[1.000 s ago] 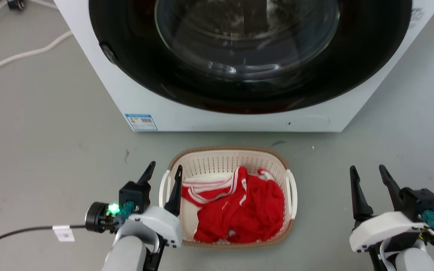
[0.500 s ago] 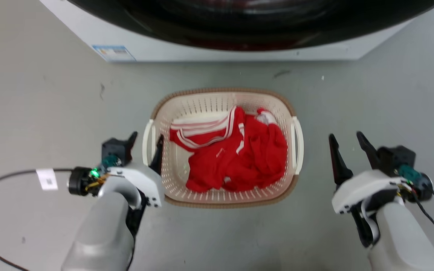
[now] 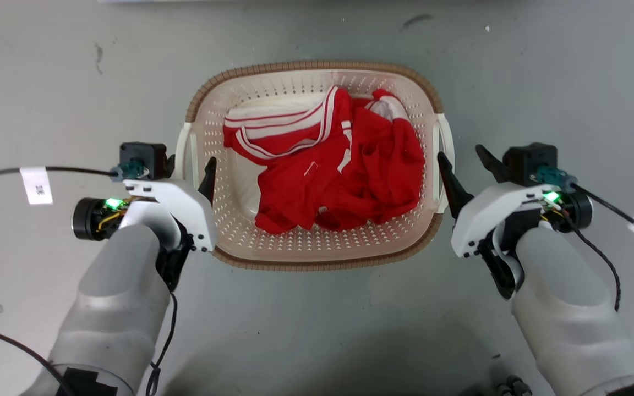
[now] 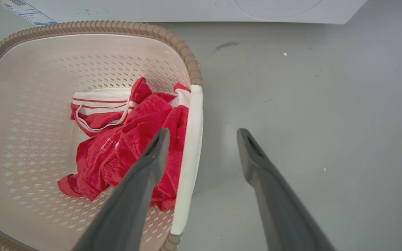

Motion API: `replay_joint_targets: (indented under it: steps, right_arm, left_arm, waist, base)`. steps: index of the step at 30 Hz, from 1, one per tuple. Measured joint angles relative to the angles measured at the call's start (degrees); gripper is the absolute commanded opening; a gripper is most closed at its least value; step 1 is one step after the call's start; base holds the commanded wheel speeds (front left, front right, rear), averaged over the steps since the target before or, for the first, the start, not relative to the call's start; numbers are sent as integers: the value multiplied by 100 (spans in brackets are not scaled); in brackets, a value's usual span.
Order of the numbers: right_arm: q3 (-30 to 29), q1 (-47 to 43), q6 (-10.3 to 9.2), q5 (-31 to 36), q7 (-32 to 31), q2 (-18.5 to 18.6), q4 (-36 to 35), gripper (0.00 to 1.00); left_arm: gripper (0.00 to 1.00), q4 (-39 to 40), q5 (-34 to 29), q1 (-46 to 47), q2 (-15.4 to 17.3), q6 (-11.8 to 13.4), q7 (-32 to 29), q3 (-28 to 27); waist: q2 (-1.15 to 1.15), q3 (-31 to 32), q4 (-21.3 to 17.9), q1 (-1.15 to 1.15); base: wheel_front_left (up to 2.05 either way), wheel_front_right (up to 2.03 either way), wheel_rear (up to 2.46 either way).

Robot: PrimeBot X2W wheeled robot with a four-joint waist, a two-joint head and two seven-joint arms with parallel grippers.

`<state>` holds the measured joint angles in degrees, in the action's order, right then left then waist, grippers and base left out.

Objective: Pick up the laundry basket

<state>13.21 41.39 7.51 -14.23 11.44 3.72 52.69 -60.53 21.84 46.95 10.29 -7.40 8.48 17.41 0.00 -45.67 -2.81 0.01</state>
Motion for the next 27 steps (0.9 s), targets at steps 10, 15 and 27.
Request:
replay_joint_targets:
  steps: [10,15,27]
  right_arm:
    - [826,802,0,-682,-266,-47,870,100]
    - [1177,1060,0,-998,-324,-53,1046,100]
    - [1868,1291,-16,-1853,-646,65,1157,0]
  left_arm:
    - [100,120,1087,385,503,0,-764,946]
    - [100,208,1555,519,682,0,-985,1290]
    - [0,487,2577,680,847,1,-1248,2043]
  waist:
    - [0,-468,-26,0]
    - [0,-574,-72,-1]
    - [0,-618,-71,-1]
  base:
    - [0,0,0]
    - [0,0,0]
    - [0,0,0]
